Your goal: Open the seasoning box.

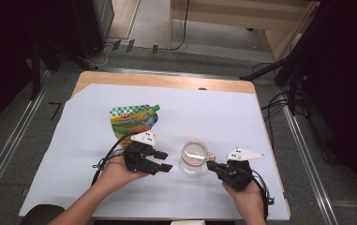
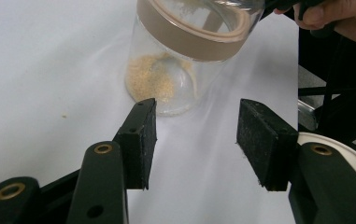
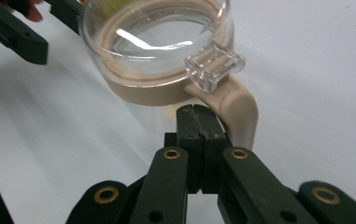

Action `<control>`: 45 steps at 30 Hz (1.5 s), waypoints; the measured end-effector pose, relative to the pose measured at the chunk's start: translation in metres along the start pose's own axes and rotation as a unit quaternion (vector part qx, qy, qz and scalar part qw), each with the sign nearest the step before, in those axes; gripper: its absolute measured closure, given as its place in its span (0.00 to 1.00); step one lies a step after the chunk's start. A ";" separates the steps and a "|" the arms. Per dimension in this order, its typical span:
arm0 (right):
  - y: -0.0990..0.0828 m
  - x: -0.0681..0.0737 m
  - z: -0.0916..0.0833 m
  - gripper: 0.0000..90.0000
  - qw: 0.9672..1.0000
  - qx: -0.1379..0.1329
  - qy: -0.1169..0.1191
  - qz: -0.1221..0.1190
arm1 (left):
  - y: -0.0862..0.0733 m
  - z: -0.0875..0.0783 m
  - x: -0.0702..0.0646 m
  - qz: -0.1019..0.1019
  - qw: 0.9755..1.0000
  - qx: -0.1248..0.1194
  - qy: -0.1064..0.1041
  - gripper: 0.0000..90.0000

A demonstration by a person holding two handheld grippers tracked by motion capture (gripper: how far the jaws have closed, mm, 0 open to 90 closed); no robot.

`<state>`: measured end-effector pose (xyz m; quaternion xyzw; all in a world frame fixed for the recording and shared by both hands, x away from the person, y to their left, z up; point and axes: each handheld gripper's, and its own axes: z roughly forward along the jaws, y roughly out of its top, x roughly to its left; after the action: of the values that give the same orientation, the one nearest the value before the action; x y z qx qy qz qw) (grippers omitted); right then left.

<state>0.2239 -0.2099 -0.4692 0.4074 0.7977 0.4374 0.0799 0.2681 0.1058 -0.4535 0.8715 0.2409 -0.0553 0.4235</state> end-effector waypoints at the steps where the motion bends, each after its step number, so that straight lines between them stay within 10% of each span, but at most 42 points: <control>1: 0.000 -0.001 0.000 1.00 1.000 0.003 -0.002 -0.002 | 0.000 0.001 0.000 0.003 1.000 0.000 -0.002 0.52; 11: 0.003 -0.011 -0.005 1.00 1.000 0.000 -0.016 0.009 | 0.012 0.019 -0.002 0.028 0.999 0.014 -0.011 0.50; 19: 0.009 -0.011 -0.011 1.00 1.000 -0.004 -0.019 0.007 | 0.022 0.017 0.004 0.009 0.999 0.012 -0.033 0.38; 45: 0.009 -0.033 -0.012 1.00 0.999 -0.008 -0.029 0.041 | 0.061 0.054 -0.003 0.113 0.993 0.027 -0.007 0.16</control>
<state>0.2445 -0.2388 -0.4626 0.4513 0.7740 0.4351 0.0884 0.2992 0.0314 -0.4437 0.9039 0.1362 -0.0194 0.4051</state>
